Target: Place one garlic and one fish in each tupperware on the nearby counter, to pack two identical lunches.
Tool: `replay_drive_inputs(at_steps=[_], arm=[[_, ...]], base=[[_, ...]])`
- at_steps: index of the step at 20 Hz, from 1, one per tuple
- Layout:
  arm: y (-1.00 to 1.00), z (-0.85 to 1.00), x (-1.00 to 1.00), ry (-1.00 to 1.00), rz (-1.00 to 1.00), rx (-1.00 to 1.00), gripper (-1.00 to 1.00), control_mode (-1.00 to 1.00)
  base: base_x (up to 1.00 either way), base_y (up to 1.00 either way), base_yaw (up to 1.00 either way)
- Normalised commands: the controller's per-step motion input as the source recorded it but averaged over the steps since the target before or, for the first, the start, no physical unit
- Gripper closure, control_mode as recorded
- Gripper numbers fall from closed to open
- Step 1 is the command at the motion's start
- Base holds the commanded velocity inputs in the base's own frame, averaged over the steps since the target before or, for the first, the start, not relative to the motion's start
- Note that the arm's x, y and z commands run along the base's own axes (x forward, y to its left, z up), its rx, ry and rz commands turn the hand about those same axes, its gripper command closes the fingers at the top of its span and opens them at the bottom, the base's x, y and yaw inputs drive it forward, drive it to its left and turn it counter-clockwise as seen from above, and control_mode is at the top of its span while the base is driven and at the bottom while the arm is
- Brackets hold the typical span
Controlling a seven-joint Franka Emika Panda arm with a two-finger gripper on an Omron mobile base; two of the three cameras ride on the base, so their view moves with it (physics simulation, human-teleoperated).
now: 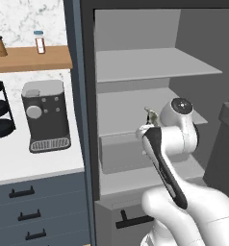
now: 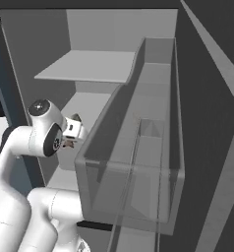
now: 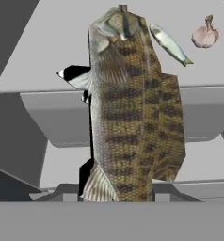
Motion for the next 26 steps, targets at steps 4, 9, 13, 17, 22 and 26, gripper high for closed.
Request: replay_drive_inputs(at_steps=[4,9,13,17,22,26], arm=[[-0.06,0.0,-0.78,0.01,-0.01,0.0,1.0,-1.0],[-0.01,0.0,-0.34,0.0,0.0,0.0,1.0,1.0],[0.0,0.0,0.0,0.0,0.0,0.0,1.0,1.0],[0.0,0.0,0.0,0.0,0.0,0.0,1.0,1.0],[0.0,0.0,0.0,0.0,0.0,0.0,1.0,1.0],[0.0,0.0,0.0,0.0,0.0,0.0,1.0,1.0]], base=[[0.0,0.0,0.0],[-0.59,0.0,0.0],[-1.0,0.0,0.0],[-0.8,0.66,0.01],[-0.11,1.0,0.0],[0.0,1.0,0.0]])
